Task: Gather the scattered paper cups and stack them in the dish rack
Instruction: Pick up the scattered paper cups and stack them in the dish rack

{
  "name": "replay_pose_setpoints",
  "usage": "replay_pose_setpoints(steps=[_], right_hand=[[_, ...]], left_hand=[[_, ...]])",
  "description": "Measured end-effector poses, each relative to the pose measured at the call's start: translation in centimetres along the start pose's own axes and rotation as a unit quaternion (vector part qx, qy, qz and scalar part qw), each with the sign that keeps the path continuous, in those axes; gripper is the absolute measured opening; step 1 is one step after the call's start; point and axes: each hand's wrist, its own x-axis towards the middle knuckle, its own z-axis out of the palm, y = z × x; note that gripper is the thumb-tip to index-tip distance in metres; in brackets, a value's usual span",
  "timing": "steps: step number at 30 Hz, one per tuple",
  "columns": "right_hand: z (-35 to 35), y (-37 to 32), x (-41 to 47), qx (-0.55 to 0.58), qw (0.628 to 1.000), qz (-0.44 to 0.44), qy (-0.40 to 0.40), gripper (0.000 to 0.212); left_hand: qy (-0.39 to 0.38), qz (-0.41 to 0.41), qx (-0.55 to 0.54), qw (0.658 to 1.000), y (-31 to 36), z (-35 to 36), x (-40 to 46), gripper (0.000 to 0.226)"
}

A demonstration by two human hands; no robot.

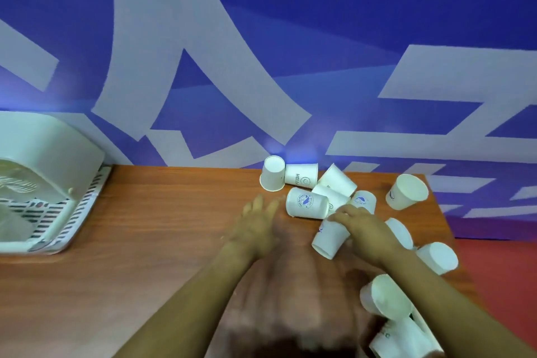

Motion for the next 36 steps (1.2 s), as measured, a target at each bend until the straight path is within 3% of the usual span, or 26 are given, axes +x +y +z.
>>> replay_pose_setpoints(steps=[11, 17, 21, 25, 29, 36], right_hand=[[2.8, 3.0, 2.5, -0.049, 0.997, -0.059, -0.013, 0.059], [3.6, 3.0, 3.1, -0.053, 0.996, -0.065, -0.02, 0.059], [3.1, 2.5, 2.5, -0.061, 0.996, -0.061, -0.009, 0.055], [1.6, 1.0, 1.0, -0.058, 0.998, -0.039, -0.003, 0.059], [-0.7, -1.6, -0.8, 0.003, 1.0, -0.012, 0.027, 0.061], [-2.6, -9.0, -3.4, 0.066, 0.995, -0.015, 0.072, 0.064]], left_hand=[[-0.021, -0.004, 0.084, 0.996, 3.9, 3.8, 8.6, 0.083], [0.052, 0.011, 0.086, 0.995, 3.8, 4.6, 8.7, 0.064], [0.043, -0.009, 0.053, 0.998, 3.2, 3.5, 7.3, 0.049], [0.022, -0.028, 0.0, 0.999, 1.3, 2.3, 4.0, 0.057], [0.057, -0.048, -0.064, 0.995, -1.2, 0.6, -0.9, 0.058], [0.135, -0.039, -0.118, 0.983, -5.3, -2.6, -9.3, 0.086]])
